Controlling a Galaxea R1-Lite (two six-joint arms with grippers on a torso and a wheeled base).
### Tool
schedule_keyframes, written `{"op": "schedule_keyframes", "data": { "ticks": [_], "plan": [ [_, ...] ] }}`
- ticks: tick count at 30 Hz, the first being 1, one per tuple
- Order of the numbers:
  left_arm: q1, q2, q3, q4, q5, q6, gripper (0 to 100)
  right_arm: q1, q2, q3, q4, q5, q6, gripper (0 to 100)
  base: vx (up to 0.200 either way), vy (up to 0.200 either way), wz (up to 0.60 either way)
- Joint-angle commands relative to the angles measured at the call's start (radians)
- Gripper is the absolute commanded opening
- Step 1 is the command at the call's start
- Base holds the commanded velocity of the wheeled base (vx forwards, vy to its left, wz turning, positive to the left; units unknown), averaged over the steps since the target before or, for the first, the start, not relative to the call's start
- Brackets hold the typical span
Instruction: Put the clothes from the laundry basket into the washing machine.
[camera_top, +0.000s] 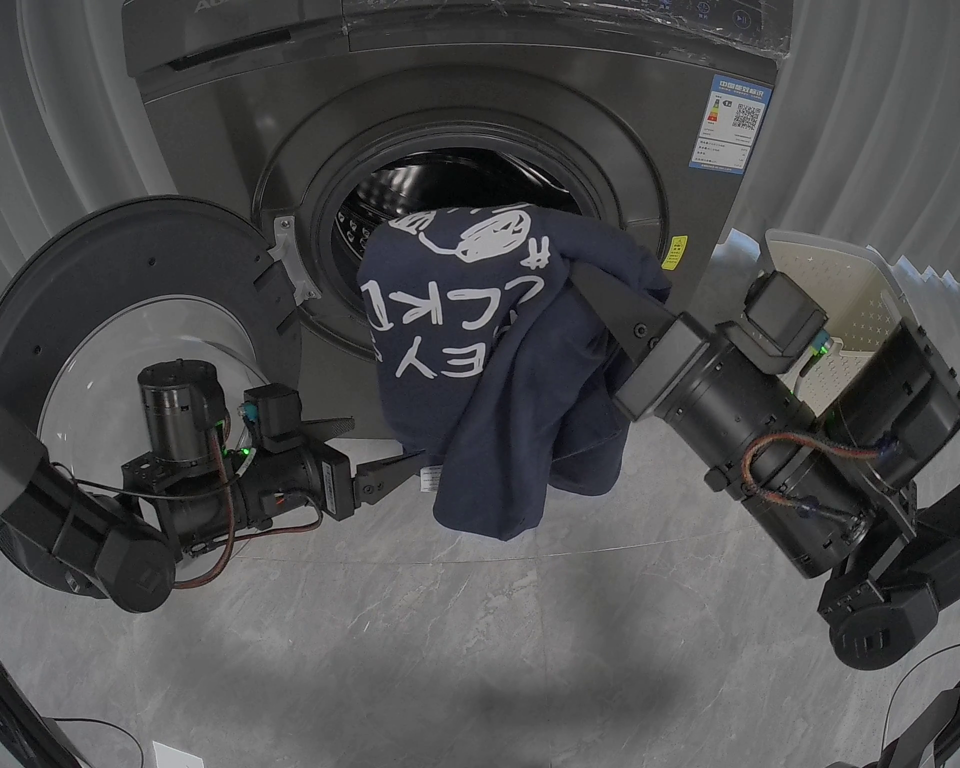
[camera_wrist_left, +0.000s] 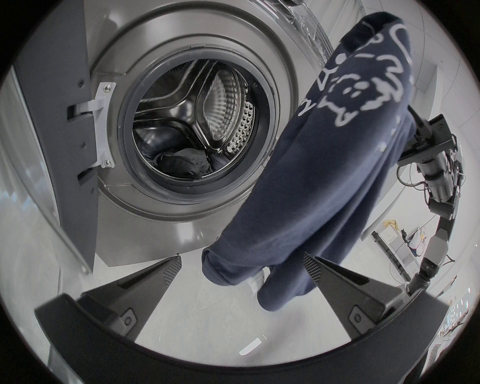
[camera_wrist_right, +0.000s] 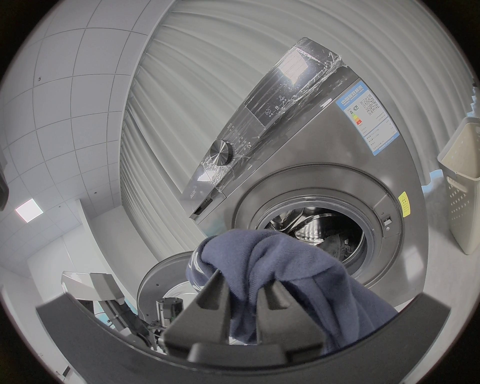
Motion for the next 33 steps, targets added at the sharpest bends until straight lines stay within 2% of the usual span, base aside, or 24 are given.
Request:
{"op": "schedule_keyframes", "data": {
  "ticks": [1,16,23,24,33],
  "plan": [
    [0.002,0.069,-0.046,-0.009,0.001,-0.005,100,0.011,-0.004,0.001,0.0,0.0,-0.001,0,0.0,0.0,0.0],
    [-0.044,0.146,-0.122,-0.027,-0.018,-0.003,100,0.02,0.001,0.003,-0.008,-0.002,-0.004,0,0.0,0.0,0.0],
    [-0.044,0.224,-0.191,-0.099,-0.018,-0.009,100,0.02,-0.001,0.01,-0.008,-0.002,-0.004,0,0.0,0.0,0.0],
    [-0.047,0.233,-0.197,-0.105,-0.018,-0.011,0,0.02,-0.001,0.012,-0.008,-0.002,-0.004,0,0.0,0.0,0.0],
    [-0.074,0.237,-0.207,-0.145,-0.016,-0.024,0,0.008,0.001,0.02,-0.006,0.001,-0.005,0,0.0,0.0,0.0]
  ]
}}
